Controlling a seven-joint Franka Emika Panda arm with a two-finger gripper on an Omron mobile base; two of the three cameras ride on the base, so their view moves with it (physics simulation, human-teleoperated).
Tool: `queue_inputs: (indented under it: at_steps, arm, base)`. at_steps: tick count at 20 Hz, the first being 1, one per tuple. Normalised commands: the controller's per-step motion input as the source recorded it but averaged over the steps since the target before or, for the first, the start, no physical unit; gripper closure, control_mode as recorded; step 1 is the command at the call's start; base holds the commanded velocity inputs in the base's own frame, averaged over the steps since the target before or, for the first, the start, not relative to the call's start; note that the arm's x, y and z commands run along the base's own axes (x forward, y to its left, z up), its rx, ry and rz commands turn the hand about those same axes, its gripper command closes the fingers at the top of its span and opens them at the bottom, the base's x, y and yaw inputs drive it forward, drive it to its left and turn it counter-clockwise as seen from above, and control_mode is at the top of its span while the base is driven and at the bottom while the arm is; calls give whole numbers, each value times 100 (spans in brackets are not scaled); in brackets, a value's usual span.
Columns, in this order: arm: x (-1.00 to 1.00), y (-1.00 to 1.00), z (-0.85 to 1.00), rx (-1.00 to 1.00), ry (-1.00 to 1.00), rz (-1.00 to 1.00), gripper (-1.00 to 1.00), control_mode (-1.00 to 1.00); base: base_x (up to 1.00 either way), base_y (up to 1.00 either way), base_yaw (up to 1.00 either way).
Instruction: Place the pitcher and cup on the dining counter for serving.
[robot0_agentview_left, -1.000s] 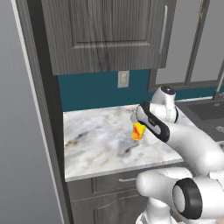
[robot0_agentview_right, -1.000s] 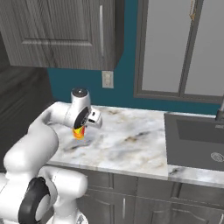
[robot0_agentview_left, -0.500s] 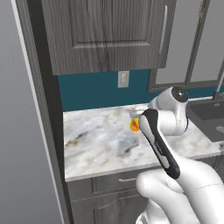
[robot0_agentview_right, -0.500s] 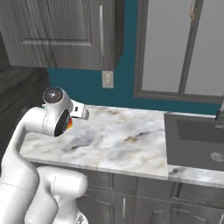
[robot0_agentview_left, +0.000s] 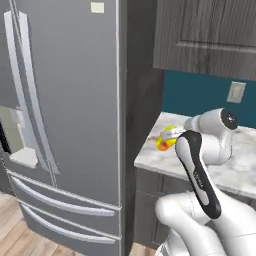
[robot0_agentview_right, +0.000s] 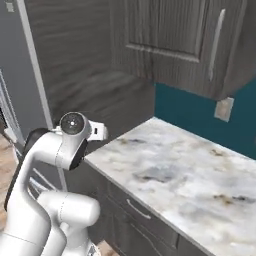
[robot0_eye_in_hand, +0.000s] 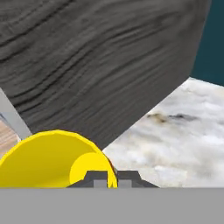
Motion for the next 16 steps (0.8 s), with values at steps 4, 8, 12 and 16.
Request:
queue_inputs:
  at_steps: [4, 8, 12, 16]
  arm:
    - [0, 0, 0, 0, 0, 0, 100, 100]
    - [0, 0, 0, 0, 0, 0, 100, 100]
    - [0, 0, 0, 0, 0, 0, 100, 100]
    - [0, 0, 0, 0, 0, 0, 100, 100]
  base:
    - [-6, 0, 100]
    - [-19, 10, 100]
    - [-17, 20, 100]
    - [-2, 7, 100]
